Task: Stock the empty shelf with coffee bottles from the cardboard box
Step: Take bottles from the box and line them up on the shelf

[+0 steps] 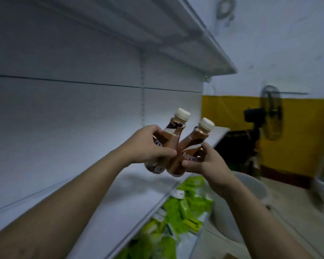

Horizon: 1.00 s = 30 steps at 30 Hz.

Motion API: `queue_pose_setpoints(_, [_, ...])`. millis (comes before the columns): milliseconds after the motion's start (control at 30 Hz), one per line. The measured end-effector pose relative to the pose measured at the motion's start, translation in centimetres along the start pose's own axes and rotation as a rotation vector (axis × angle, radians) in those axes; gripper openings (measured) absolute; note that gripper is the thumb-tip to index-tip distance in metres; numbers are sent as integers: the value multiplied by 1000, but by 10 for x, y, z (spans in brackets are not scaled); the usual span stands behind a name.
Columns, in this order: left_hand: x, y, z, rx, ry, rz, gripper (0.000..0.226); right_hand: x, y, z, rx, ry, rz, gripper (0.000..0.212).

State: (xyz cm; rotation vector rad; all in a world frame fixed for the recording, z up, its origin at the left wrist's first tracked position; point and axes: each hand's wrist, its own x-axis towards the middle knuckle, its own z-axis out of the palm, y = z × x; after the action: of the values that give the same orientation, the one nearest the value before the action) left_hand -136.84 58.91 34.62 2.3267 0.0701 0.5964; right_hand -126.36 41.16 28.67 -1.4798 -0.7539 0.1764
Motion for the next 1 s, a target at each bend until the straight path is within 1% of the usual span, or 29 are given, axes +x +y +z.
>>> queue_pose_setpoints(100, [-35,-25,-57,117,99,-124,47,24,-6,62,-106,-290,-43,51])
queue_pose_setpoints(200, [-78,-51,-107,146,187,-276,52,33,-7,129,-182,-521,-58,53])
queue_pose_setpoints(367, [-142,-84,-164,280,263,-456,43,34,-3,222,-218,-829,-40,50])
queue_pose_setpoints(467, [-160,-99,-182,360,307,-525,44,32,-3,261,-236,-974,-53,49])
queue_pose_setpoints(567, [-164,-105,-197,434,405,-551,48,33,-3,282,-203,-1037,-31,51])
queue_pose_setpoints(700, [-166,-105,-215,574,369,-535,41,32,0,284,-236,-1079,-34,49])
queue_pose_setpoints(733, [-167,-104,-219,619,364,-533,40,30,0,285,-273,-1056,-50,49])
queue_pose_setpoints(800, [-168,-102,-225,692,340,-540,41,28,-3,291,-370,-951,-106,45])
queue_pose_setpoints(833, [-167,-101,-228,715,325,-548,44,28,-4,296,-401,-898,-132,42])
queue_pose_setpoints(900, [-168,-99,-231,750,311,-567,55,26,-6,309,-425,-857,-182,38])
queue_pose_setpoints(967, [-170,-98,-233,831,318,-584,62,24,-7,325,-429,-845,-229,43])
queue_pose_setpoints(1000, [-171,-98,-235,866,318,-592,62,23,-7,333,-404,-832,-210,47])
